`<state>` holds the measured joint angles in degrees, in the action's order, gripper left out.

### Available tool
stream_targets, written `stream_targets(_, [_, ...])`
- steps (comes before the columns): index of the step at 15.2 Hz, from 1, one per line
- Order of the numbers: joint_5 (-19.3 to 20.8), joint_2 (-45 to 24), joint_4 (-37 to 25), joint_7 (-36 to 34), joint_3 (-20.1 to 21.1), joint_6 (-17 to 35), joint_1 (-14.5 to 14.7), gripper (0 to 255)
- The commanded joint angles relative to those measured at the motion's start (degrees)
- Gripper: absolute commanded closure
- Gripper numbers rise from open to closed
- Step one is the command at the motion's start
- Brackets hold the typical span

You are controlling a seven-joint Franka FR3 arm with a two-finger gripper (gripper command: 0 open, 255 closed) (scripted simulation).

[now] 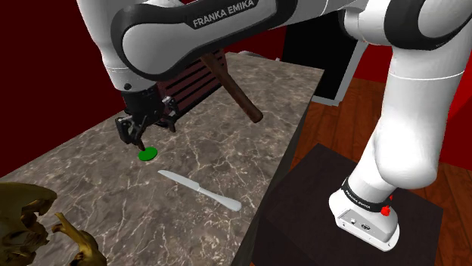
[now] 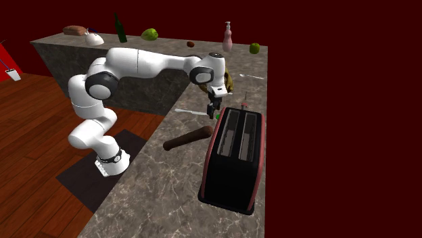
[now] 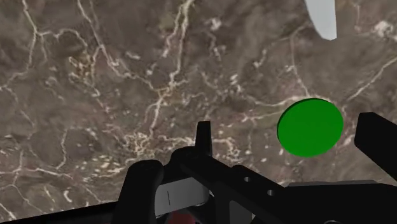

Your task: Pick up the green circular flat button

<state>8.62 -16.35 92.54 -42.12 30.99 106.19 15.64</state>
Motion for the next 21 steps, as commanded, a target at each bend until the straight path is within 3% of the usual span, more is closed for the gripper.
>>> stream_targets(1, [2.4, -4.7, -5.5, -2.0, 0.0, -1.3, 2.3, 0])
stream_targets(3, [3.7, -7.3, -8.8, -2.9, -0.3, -2.1, 3.8, 0])
stream_targets(12, [4.3, -8.2, -4.1, -3.5, -0.7, 3.3, 3.6, 0])
stream_targets(13, [4.4, -8.3, -4.3, -3.5, -0.7, 3.2, 3.6, 255])
stream_targets(21, [4.4, -8.4, -4.4, -3.5, -0.7, 3.1, 3.6, 255])
